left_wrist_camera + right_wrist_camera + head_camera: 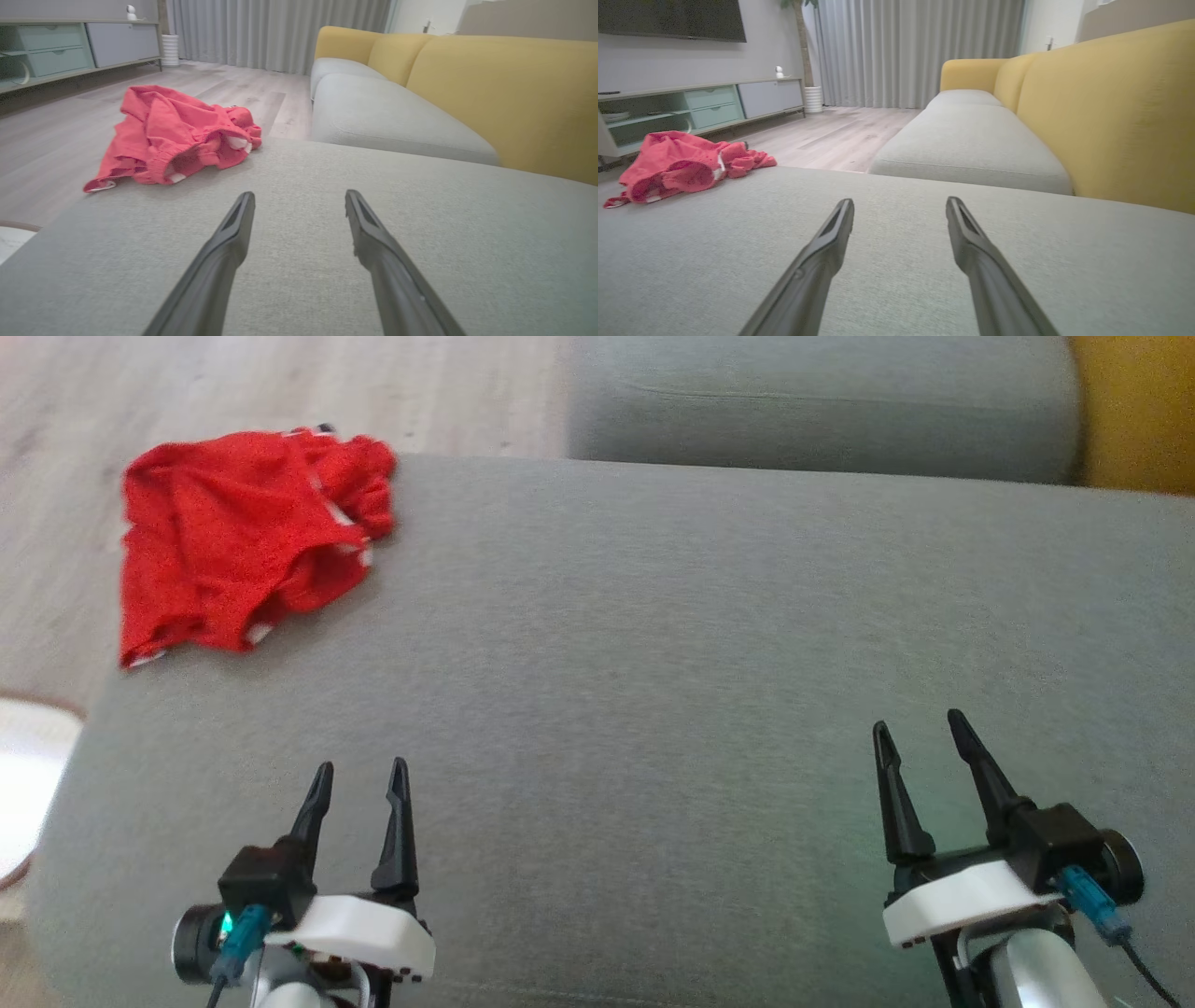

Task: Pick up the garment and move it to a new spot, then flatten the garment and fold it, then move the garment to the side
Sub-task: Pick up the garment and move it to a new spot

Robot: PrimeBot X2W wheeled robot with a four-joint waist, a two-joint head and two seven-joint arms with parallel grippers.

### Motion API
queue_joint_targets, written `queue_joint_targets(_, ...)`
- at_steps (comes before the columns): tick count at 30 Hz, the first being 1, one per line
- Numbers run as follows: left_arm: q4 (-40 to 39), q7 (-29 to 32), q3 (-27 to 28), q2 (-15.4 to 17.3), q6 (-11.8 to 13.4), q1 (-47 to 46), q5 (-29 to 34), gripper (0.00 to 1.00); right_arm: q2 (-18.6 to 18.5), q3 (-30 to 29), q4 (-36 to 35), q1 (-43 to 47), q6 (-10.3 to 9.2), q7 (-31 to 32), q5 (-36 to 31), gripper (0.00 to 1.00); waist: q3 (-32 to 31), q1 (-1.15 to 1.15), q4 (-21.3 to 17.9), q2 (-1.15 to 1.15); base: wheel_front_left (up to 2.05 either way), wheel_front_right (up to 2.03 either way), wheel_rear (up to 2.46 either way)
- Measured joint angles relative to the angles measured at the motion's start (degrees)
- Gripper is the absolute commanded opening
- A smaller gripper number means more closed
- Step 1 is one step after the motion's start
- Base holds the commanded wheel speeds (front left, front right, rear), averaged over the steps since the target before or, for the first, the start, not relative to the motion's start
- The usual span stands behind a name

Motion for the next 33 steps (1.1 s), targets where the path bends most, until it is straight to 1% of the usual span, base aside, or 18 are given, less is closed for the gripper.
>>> queue_joint_targets(4, 0.0, 0.0, 0.3, 0.0, 0.1, 0.0, 0.0, 1.00, 0.0, 0.1, -0.1, 0.0, 0.00, 0.0, 0.0, 1.00, -0.1, 0.00, 3.8, 0.00, 0.00, 0.00, 0.00)
queue_joint_targets(5, 0.0, 0.0, 0.5, 0.0, 0.1, 0.0, 0.0, 1.00, 0.0, 0.2, -0.1, 0.0, 0.00, 0.0, 0.1, 1.00, -0.2, -0.01, 5.7, 0.00, 0.00, 0.00, 0.00)
queue_joint_targets(9, 0.0, 0.0, 0.8, 0.1, 0.1, 0.0, 0.0, 1.00, 0.0, 0.4, -0.1, 0.0, 0.00, 0.0, 0.1, 1.00, -0.3, 0.00, 9.6, 0.00, 0.00, 0.00, 0.00)
queue_joint_targets(13, 0.0, 0.0, 1.0, 0.1, 0.1, 0.0, 0.0, 1.00, 0.0, 0.6, -0.1, 0.0, 0.00, 0.0, 0.1, 1.00, -0.4, 0.00, 12.9, 0.00, 0.00, 0.00, 0.00)
queue_joint_targets(17, 0.0, 0.0, 1.1, 0.1, 0.0, 0.0, 0.1, 1.00, 0.0, 1.0, -0.1, 0.0, 0.00, 0.0, 0.5, 1.00, -0.5, -0.01, 15.4, 0.00, 0.00, 0.00, 0.00)
queue_joint_targets(23, -0.1, 0.0, 1.1, 0.1, 0.0, 0.1, 0.1, 1.00, 0.0, 1.7, 0.0, 0.0, 0.00, 0.0, 0.5, 1.00, -0.4, 0.00, 17.0, 0.00, 0.00, 0.00, 0.00)
queue_joint_targets(30, -0.4, 0.0, 1.0, 0.1, 0.2, 0.2, 0.0, 1.00, 0.0, 1.8, -0.3, 0.0, 0.00, 0.0, 0.5, 1.00, 0.2, 0.00, 17.1, 0.00, 0.00, 0.00, 0.00)
queue_joint_targets(33, -1.1, 0.0, 1.0, 0.1, 0.2, 0.3, 0.0, 1.00, 0.0, 2.0, -1.6, 0.0, 0.00, 0.0, 0.2, 1.00, 1.0, 0.00, 16.8, 0.00, 0.00, 0.00, 0.00)
